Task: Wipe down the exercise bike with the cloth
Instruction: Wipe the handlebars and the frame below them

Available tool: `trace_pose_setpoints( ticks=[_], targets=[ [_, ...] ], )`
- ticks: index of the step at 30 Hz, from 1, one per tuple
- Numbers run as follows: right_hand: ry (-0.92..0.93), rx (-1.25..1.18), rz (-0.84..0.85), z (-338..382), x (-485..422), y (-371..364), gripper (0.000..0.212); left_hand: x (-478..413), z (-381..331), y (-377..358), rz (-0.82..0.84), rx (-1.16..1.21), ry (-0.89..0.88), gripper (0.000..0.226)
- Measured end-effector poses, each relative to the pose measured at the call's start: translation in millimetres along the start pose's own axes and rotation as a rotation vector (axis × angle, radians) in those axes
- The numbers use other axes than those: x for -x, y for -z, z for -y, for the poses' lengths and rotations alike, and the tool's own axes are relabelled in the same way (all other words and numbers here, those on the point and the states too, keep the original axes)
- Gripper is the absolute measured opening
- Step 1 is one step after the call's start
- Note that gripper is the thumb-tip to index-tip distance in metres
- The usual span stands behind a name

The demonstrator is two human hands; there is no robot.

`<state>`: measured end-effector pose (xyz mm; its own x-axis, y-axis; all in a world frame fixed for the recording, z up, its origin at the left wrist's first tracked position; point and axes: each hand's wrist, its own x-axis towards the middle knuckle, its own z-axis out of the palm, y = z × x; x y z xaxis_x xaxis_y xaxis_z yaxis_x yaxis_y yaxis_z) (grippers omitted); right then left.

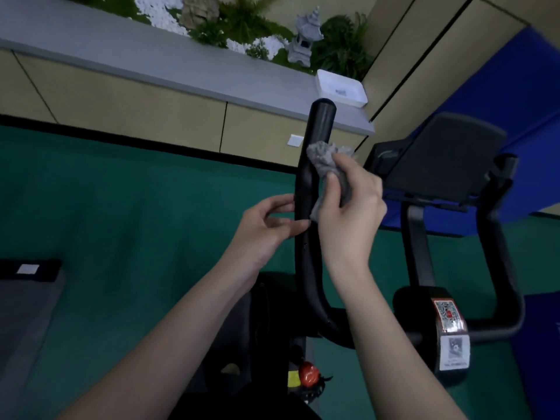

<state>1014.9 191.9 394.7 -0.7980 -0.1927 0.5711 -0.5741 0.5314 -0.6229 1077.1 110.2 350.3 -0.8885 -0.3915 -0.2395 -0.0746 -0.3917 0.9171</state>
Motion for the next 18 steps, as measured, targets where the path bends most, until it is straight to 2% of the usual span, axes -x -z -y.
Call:
trace_pose_setpoints(
  ticks=[4, 7, 14, 18],
  targets=[
    [-0.189, -0.008, 0.078, -4.0, 10.8, 3.9, 0.025, -4.3, -2.5, 5.6, 0.034, -0.057, 0.012, 0.046],
    [-0.373, -0.059, 0.073, -8.3, 13.9, 8.0, 0.023, -8.4, -4.8, 11.8, 0.077, -0.071, 0.012, 0.042],
    [-0.8, -0.374, -0.102, -11.3, 1.0, -9.9, 0.024, -25.5, -13.4, 21.7, 0.149, -0.142, 0.017, 0.033],
    [-0.92, -0.599, -0.103, -9.0, -14.0, -23.5, 0.027, -32.8, -15.5, 22.5, 0.187, -0.156, 0.003, 0.03]
  ],
)
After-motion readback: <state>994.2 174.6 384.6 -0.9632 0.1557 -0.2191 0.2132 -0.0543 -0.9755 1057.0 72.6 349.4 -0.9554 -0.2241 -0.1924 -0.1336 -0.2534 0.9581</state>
